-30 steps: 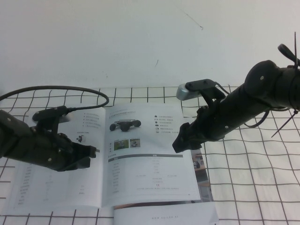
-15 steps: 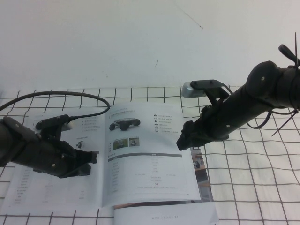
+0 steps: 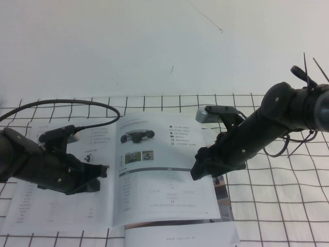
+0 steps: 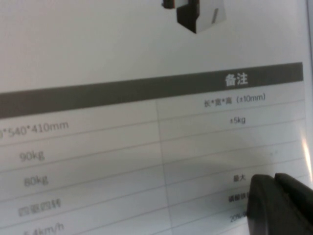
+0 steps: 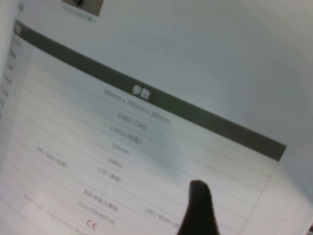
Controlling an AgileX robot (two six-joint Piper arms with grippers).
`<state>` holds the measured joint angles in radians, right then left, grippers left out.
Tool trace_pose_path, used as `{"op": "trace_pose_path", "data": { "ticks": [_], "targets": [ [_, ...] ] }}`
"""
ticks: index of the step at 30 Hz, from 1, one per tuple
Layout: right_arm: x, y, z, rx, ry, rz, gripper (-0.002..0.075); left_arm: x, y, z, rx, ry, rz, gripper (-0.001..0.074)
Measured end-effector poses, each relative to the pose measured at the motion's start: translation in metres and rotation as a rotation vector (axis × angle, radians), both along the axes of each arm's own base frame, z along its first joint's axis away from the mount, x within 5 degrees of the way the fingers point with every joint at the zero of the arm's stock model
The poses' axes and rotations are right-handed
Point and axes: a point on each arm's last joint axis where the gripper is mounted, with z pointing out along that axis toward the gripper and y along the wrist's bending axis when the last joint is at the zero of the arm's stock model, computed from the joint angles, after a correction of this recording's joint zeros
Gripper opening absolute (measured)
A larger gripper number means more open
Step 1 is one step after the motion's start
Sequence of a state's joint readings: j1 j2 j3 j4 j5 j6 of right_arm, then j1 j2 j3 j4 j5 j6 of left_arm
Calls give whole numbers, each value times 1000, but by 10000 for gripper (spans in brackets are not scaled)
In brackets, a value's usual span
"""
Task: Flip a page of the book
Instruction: Open the closed book
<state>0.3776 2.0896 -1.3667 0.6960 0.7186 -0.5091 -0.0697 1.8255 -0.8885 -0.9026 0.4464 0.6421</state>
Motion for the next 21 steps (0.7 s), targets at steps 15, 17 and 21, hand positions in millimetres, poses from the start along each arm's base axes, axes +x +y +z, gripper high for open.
{"op": "trace_pose_path", "data": {
  "ticks": [15, 17, 21],
  "targets": [
    [2, 3, -7, 58, 55, -43, 507, 1, 0, 0, -10, 1, 16, -2],
    [3, 3, -8, 79, 69, -51, 507, 1, 0, 0, -10, 1, 16, -2],
    [3, 9, -10, 148, 74, -36, 507, 1, 0, 0, -9, -1, 17, -2]
  ]
}}
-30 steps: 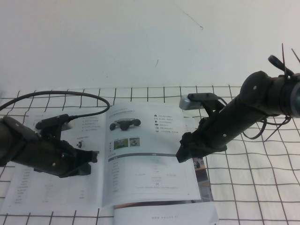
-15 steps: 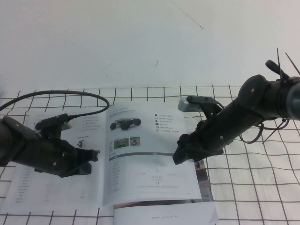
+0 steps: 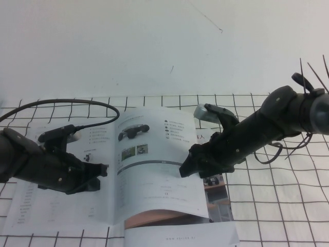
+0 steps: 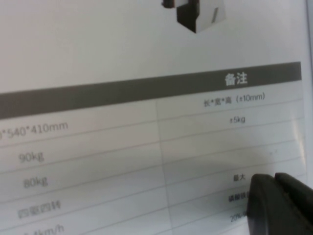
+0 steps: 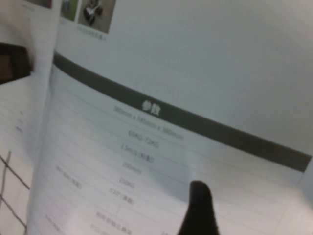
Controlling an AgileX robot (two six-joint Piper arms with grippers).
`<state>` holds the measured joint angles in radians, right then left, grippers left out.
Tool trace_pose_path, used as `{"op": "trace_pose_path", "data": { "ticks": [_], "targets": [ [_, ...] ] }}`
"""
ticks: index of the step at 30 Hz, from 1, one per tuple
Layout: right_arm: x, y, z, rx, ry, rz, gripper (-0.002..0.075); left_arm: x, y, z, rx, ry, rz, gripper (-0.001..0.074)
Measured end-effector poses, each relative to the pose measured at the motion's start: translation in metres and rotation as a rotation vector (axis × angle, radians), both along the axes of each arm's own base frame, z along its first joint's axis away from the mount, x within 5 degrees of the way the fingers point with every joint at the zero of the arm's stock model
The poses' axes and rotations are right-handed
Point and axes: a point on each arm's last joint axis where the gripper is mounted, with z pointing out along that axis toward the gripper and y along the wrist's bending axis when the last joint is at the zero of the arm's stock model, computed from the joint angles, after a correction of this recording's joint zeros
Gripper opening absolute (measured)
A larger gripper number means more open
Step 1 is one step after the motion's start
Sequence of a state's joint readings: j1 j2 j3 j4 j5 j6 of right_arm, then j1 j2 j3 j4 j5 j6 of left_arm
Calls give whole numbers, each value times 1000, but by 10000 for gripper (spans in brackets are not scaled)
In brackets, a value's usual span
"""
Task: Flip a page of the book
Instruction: Open the closed book
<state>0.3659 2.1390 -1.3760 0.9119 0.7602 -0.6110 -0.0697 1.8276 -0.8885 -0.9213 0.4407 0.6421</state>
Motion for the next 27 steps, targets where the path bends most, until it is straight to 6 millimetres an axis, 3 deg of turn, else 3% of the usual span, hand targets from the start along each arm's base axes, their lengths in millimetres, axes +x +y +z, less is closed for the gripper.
{"op": "trace_pose_path", "data": {
  "ticks": [8, 17, 27],
  "targets": [
    [1, 9, 3, 118, -10, -7, 507, 0, 0, 0, 0, 0, 5, -2],
    [-3, 10, 37, 155, -102, 27, 507, 0, 0, -1, -3, 3, 7, -2],
    [2, 6, 33, 78, -174, 27, 507, 1, 0, 4, -1, -18, 4, -2]
  ]
}}
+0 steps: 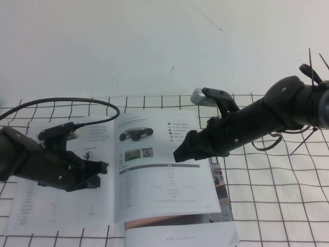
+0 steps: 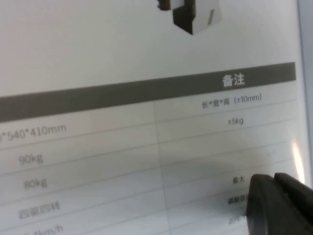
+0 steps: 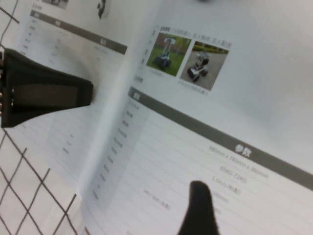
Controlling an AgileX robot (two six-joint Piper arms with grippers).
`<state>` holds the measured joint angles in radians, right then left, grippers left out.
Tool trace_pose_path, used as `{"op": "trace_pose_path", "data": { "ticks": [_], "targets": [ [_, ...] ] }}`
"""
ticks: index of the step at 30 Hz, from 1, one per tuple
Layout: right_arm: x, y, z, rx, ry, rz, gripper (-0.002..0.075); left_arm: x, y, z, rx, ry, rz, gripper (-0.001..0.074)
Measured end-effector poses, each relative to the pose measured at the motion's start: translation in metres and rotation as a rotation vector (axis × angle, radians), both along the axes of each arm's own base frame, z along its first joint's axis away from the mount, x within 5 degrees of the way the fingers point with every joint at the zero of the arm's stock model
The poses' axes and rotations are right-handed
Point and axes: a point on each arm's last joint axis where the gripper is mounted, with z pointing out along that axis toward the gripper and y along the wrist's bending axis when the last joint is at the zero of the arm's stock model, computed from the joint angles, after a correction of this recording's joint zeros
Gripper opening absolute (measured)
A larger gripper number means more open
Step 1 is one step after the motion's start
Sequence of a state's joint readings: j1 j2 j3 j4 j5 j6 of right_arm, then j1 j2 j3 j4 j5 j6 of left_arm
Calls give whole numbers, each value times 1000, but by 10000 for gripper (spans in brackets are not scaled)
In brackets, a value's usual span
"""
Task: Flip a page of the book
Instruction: Open the closed book
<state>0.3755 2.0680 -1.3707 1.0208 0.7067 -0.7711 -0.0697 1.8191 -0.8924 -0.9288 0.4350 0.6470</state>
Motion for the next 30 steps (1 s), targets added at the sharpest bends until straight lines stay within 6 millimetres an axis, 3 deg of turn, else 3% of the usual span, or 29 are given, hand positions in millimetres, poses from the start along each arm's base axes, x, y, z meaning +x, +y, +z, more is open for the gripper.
{"op": "trace_pose_path", "data": {
  "ticks": [11, 21, 30],
  "targets": [
    [7, -6, -4, -80, -82, -31, 507, 2, 0, 5, -5, -20, 4, -2],
    [5, -8, -28, -135, 2, -14, 507, 3, 0, -1, -1, -4, 0, -2],
    [3, -10, -30, -177, 2, 23, 507, 4, -1, -2, -5, 2, -3, -2]
  ]
}}
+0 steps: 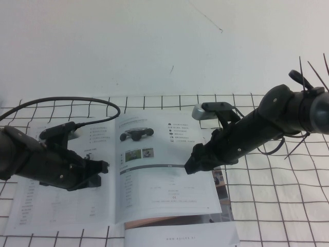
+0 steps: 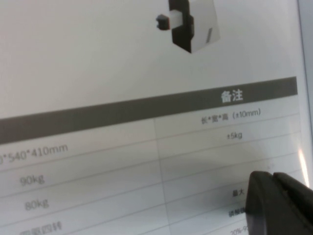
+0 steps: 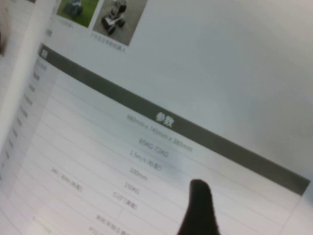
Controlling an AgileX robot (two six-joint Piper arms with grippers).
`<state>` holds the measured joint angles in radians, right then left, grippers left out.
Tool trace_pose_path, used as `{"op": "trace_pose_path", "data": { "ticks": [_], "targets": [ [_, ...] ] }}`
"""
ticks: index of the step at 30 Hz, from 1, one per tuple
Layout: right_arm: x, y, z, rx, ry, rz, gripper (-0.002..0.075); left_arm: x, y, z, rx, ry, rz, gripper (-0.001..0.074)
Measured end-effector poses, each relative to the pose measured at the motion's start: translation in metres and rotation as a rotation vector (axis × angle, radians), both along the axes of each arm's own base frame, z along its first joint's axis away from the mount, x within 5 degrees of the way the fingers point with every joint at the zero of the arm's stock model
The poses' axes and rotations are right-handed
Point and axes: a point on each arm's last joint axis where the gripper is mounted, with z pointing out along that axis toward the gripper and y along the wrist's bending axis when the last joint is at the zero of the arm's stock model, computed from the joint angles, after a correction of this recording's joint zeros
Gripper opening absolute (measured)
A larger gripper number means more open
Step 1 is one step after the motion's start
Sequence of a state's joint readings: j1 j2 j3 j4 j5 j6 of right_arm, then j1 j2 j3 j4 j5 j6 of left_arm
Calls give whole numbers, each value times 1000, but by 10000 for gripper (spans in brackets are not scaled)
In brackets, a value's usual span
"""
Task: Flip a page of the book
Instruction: Open the closed book
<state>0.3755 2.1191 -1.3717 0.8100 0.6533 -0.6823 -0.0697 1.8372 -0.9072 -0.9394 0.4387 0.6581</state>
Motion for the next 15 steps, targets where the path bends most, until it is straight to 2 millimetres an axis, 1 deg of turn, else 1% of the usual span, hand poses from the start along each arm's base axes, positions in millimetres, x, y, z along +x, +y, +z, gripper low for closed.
{"op": "trace_pose_path", "data": {
  "ticks": [8, 15],
  "targets": [
    [-1, 2, 2, 18, 20, 8, 507, 0, 0, 0, -3, 1, 2, -2],
    [-6, 10, 7, 135, 44, 47, 507, 0, 0, 0, -4, 0, 2, -2]
  ]
}}
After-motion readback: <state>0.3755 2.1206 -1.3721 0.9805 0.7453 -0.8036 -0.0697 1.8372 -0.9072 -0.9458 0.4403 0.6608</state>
